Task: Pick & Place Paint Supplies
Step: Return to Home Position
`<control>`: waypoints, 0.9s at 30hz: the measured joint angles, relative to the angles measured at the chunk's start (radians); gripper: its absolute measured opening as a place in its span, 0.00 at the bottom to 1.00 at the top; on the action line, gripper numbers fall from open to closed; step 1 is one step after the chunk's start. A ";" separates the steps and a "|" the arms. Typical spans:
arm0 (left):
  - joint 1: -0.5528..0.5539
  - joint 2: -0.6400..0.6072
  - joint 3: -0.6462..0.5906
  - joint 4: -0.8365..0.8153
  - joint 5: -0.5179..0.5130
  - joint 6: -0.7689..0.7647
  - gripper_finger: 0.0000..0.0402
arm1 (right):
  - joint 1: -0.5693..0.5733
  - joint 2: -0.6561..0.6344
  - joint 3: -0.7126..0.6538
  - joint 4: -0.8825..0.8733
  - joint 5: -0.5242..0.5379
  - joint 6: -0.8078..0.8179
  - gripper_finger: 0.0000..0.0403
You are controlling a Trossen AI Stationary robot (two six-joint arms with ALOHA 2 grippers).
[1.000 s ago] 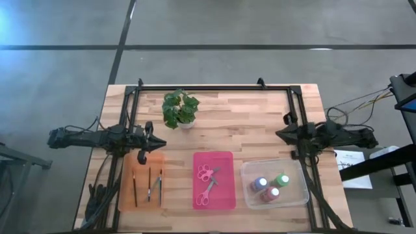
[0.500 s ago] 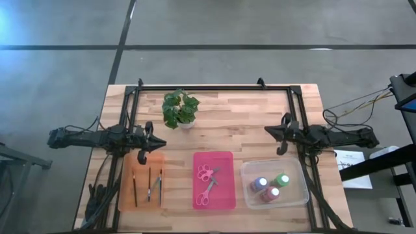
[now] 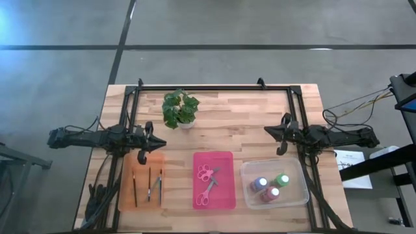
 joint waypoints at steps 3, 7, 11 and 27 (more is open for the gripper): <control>0.000 0.000 0.000 0.000 0.000 0.000 0.13 | 0.000 0.001 0.000 0.000 0.000 -0.009 0.02; 0.000 0.000 0.000 0.000 0.000 0.000 0.13 | 0.000 0.000 0.000 0.000 0.000 0.003 0.02; 0.000 0.000 0.000 0.000 0.000 0.000 0.13 | 0.000 0.000 0.000 0.000 0.000 -0.009 0.02; 0.000 0.000 0.000 0.000 0.000 0.000 0.13 | 0.000 0.000 0.000 0.000 0.000 0.000 0.02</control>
